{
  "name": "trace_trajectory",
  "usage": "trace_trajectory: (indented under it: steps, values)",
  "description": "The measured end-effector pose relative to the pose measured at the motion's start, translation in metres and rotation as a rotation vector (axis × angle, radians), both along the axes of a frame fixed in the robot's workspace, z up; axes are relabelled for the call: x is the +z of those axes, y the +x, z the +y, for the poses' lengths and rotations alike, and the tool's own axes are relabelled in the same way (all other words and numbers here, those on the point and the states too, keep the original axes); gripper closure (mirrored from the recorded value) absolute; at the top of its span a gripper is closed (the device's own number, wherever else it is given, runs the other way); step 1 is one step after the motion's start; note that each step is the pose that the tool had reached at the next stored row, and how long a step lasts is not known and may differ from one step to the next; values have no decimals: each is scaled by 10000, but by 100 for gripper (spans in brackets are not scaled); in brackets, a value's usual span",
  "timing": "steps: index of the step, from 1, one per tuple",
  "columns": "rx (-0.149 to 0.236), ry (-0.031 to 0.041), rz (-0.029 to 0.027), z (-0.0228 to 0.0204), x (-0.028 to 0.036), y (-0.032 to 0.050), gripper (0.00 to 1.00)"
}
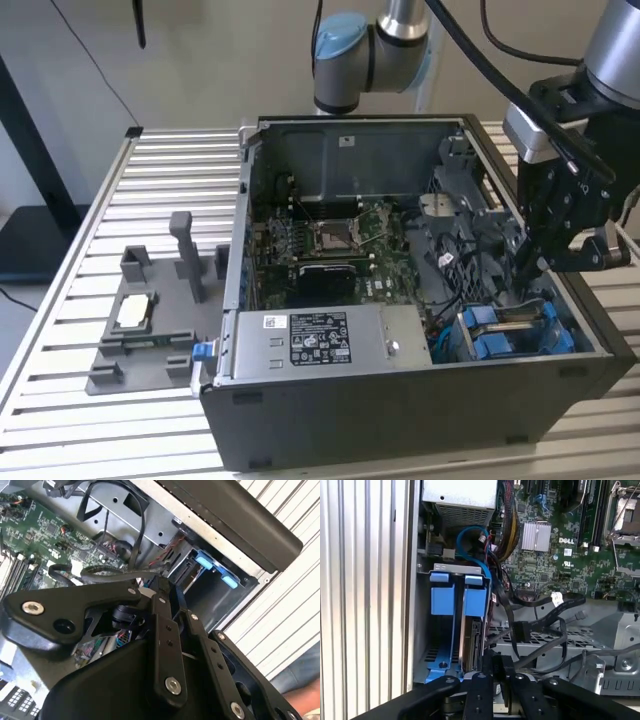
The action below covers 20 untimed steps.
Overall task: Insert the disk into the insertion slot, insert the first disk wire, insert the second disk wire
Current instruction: 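Insert the first disk wire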
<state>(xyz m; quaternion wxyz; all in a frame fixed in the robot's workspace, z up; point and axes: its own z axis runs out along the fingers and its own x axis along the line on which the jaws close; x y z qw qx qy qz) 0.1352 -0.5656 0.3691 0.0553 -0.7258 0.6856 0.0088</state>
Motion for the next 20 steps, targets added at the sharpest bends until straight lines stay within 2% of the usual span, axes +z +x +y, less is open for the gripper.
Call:
trace_trajectory:
  steps: [1,6,7,20]
  values:
    - [-2,0,60,0,-5,10,81]
    - [-25,0,292,0,-26,47,81]
    - [-33,-4,308,0,-27,51,81]
    - [-43,-10,313,1,-30,53,81]
